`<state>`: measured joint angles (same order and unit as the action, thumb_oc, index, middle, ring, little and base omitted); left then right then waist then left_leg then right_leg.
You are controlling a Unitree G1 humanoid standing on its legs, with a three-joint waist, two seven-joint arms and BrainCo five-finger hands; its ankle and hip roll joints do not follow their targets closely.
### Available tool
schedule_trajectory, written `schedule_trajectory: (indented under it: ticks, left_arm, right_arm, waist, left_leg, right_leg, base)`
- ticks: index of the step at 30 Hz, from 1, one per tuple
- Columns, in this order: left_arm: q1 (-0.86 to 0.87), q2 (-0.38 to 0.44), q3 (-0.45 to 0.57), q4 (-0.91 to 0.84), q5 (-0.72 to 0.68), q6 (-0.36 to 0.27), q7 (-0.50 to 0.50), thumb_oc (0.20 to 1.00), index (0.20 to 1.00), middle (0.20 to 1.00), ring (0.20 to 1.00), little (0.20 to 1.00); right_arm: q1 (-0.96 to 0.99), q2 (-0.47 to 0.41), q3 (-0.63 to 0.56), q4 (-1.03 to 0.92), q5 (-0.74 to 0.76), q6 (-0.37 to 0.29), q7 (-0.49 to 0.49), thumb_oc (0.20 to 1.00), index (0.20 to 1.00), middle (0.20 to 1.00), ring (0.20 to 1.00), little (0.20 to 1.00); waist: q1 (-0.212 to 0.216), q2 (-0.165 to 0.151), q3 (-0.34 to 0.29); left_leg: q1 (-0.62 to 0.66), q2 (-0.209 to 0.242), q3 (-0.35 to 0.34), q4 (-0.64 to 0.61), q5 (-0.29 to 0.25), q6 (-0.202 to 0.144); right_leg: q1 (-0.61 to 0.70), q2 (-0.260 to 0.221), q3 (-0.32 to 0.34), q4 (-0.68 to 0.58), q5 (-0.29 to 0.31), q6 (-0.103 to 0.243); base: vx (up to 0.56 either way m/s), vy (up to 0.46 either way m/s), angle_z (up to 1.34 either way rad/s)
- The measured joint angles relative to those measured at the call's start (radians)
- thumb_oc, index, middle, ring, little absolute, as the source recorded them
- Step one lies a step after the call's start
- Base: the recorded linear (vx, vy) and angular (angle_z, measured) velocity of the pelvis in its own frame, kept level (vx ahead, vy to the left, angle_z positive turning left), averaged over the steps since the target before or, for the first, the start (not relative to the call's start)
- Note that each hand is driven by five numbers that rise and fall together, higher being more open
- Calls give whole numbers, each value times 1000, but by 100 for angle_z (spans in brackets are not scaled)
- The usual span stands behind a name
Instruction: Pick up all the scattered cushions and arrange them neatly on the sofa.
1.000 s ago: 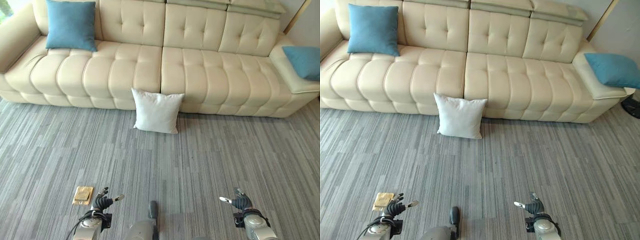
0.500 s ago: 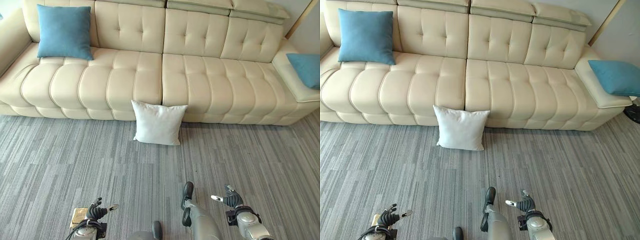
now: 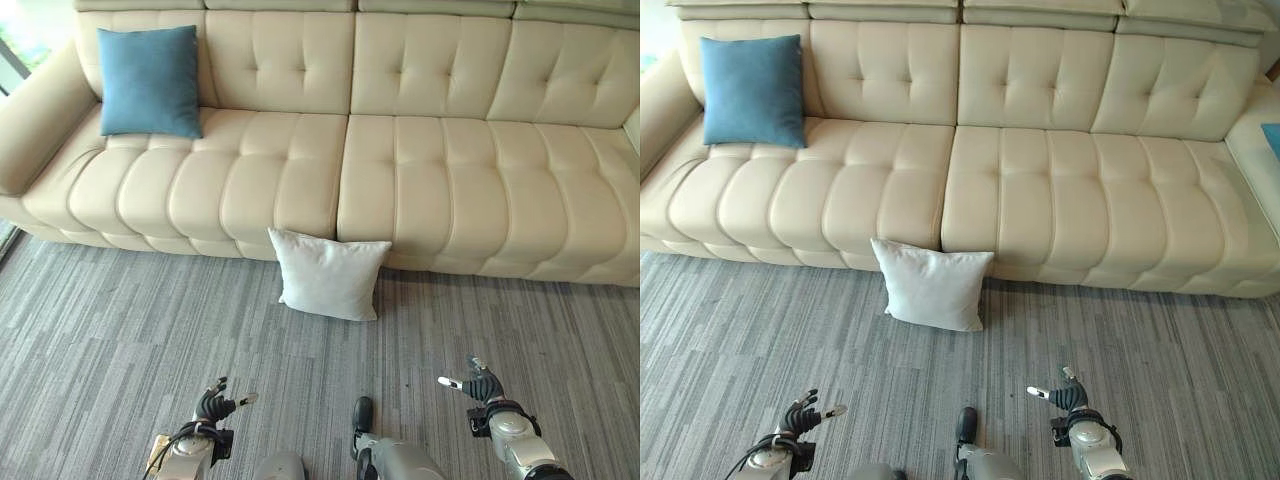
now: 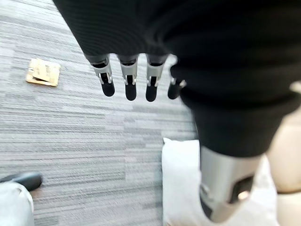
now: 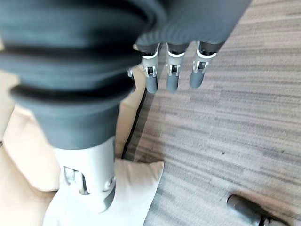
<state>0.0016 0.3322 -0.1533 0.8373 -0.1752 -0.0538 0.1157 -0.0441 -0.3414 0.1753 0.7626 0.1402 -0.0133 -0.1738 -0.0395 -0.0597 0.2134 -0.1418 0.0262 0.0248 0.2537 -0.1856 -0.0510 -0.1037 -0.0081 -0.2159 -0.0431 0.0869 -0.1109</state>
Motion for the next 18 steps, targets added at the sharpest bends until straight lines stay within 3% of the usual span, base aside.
schedule_trajectory:
  ticks: [1, 3, 5, 7, 9, 10, 12, 16, 18]
  left_arm:
    - [-8, -3, -4, 3, 0, 0, -2, 1000, 1000, 1000, 1000, 1000]
    - [-9, -4, -4, 12, 0, 1, -2, 1000, 1000, 1000, 1000, 1000]
    - [3, -4, -3, 12, 0, 2, -2, 1000, 1000, 1000, 1000, 1000]
    - [-1, -7, -2, 43, 0, 1, 0, 1000, 1000, 1000, 1000, 1000]
    - [28, -9, 0, 49, 0, 4, 1, 1000, 1000, 1000, 1000, 1000]
    - [37, -12, -1, 53, 0, 7, 1, 1000, 1000, 1000, 1000, 1000]
    - [31, -7, -1, 53, 1, 9, 1, 1000, 1000, 1000, 1000, 1000]
    - [19, 59, 0, 19, 2, 9, 2, 1000, 1000, 1000, 1000, 1000]
    - [6, 79, 0, 14, 2, 7, 4, 1000, 1000, 1000, 1000, 1000]
  right_arm:
    - [-2, 0, 0, 11, 0, 0, -2, 1000, 1000, 1000, 1000, 1000]
    - [-13, 3, 2, 26, 0, 1, -9, 1000, 1000, 1000, 1000, 1000]
    - [-13, 2, 1, 36, 0, 1, -13, 1000, 1000, 1000, 1000, 1000]
    - [-18, 2, 1, 63, 7, 4, -21, 1000, 1000, 1000, 1000, 1000]
    - [-16, 4, -5, 62, 8, 6, -20, 1000, 1000, 1000, 1000, 1000]
    - [-14, 3, -10, 55, 7, 4, -21, 1000, 1000, 1000, 1000, 1000]
    - [-3, 6, -9, 51, 6, 4, -18, 1000, 1000, 1000, 1000, 1000]
    - [8, 29, -6, -12, 7, 4, -9, 1000, 1000, 1000, 1000, 1000]
    - [12, 30, 1, -33, 6, 3, -9, 1000, 1000, 1000, 1000, 1000]
  waist:
    - [-1, -4, 3]
    - [19, 1, 20]
    - [29, 16, 31]
    - [51, 31, 32]
    - [80, 49, 31]
    - [72, 59, 28]
    - [73, 53, 28]
    - [73, 27, 30]
    - [70, 22, 31]
  left_leg:
    - [-27, -16, -8, -70, 15, -5]
    - [-102, -37, -18, -204, 112, -15]
    - [-145, -27, -18, -222, 197, -21]
    - [-157, -25, -51, -253, 233, -53]
    - [-127, 3, -43, -275, 262, -3]
    - [-114, -2, -36, -269, 296, 24]
    - [-98, -27, 2, -238, 314, 52]
    - [-49, -64, 69, -209, 260, 128]
    - [-28, -76, 69, -211, 244, 142]
  right_leg:
    - [17, -1, 3, -26, -4, 30]
    - [34, 9, 16, -46, -27, 37]
    - [57, 24, 24, -45, -29, 33]
    - [81, 31, 47, -46, -57, 52]
    - [106, 34, 105, -27, -70, 85]
    - [106, 24, 113, 5, -82, 99]
    - [81, -16, 135, 118, -148, 138]
    - [-34, -113, 130, 430, -238, 200]
    - [-54, -154, 132, 485, -247, 217]
  base:
    - [195, 109, -4]
    - [201, 117, -28]
    - [330, 234, -35]
    - [310, 323, -35]
    - [240, 283, -84]
    - [235, 265, -52]
    - [185, 193, -31]
    - [152, 115, -39]
    - [174, 65, -2]
